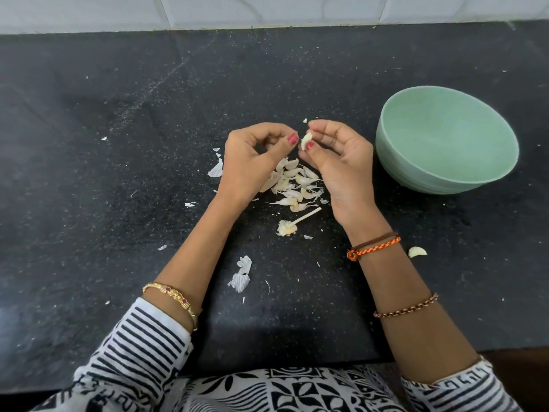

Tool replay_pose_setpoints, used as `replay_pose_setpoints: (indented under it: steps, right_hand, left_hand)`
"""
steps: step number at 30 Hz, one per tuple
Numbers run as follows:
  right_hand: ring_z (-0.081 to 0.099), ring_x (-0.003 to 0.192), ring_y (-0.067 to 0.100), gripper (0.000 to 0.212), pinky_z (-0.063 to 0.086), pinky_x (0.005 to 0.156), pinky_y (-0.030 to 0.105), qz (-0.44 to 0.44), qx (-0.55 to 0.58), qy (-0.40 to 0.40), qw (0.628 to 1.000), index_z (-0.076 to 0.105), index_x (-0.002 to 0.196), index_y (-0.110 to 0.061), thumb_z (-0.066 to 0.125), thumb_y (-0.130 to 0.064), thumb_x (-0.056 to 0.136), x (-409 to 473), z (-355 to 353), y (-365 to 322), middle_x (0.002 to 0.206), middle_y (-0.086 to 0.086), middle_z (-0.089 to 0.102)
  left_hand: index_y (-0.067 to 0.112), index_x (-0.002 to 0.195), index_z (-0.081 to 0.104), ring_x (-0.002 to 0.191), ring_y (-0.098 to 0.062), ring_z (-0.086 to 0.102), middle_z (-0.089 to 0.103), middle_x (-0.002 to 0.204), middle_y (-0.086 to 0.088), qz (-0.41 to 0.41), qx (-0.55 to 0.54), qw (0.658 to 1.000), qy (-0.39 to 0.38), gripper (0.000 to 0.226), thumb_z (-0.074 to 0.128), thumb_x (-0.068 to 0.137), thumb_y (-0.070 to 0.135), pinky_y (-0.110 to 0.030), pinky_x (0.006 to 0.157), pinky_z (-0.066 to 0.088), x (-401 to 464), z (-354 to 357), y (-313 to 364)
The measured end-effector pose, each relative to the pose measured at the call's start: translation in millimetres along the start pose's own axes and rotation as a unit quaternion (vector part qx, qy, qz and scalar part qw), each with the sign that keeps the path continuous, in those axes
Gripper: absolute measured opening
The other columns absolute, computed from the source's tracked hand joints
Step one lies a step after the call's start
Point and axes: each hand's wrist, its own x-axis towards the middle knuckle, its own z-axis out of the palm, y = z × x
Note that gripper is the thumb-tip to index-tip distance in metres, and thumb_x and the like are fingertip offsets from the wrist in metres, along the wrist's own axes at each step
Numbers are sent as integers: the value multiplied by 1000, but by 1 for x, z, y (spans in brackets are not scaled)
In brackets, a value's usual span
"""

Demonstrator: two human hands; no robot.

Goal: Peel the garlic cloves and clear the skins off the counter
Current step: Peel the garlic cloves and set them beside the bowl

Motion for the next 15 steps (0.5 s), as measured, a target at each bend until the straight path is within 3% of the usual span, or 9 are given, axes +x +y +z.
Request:
replay_pose_setpoints:
  steps: [4, 9, 13, 15]
  right_hand:
    - [63, 85, 5, 29, 55, 83, 27, -23, -34, 12, 999, 63, 95, -10, 60, 14, 79, 2, -1, 2, 89, 1, 65]
    - [66, 78, 1, 28, 52, 75, 17, -119, -139, 24, 983, 61, 103, -8, 63, 8, 79, 1, -1, 7, 82, -5, 67]
    - [68, 78, 6, 32, 56, 74, 23, -218, -221, 28, 950, 60, 109, -2, 61, 8, 79, -1, 0, 11, 84, -2, 69]
    - [68, 75, 9, 32, 57, 72, 28, -247, -239, 34, 939, 59, 109, -2, 60, 8, 79, -1, 0, 13, 84, 2, 70]
  left_hand:
    - [21, 84, 67, 73, -19, 56, 66, 76, 3, -14, 17, 1000, 13, 7, 62, 81, 18, -35, 74, 50, -1, 1, -1]
    - [19, 82, 69, 74, -21, 57, 67, 77, -21, -28, -3, 1000, 6, 9, 60, 84, 17, -30, 72, 50, -1, 1, 3]
    - [17, 72, 69, 66, -7, 59, 68, 65, 6, -52, -5, 999, 5, 17, 62, 85, 9, -18, 66, 48, 0, 0, 4]
    - [17, 70, 69, 63, -6, 57, 67, 61, 11, -62, 0, 998, 10, 18, 63, 84, 8, -18, 64, 47, 0, -1, 5]
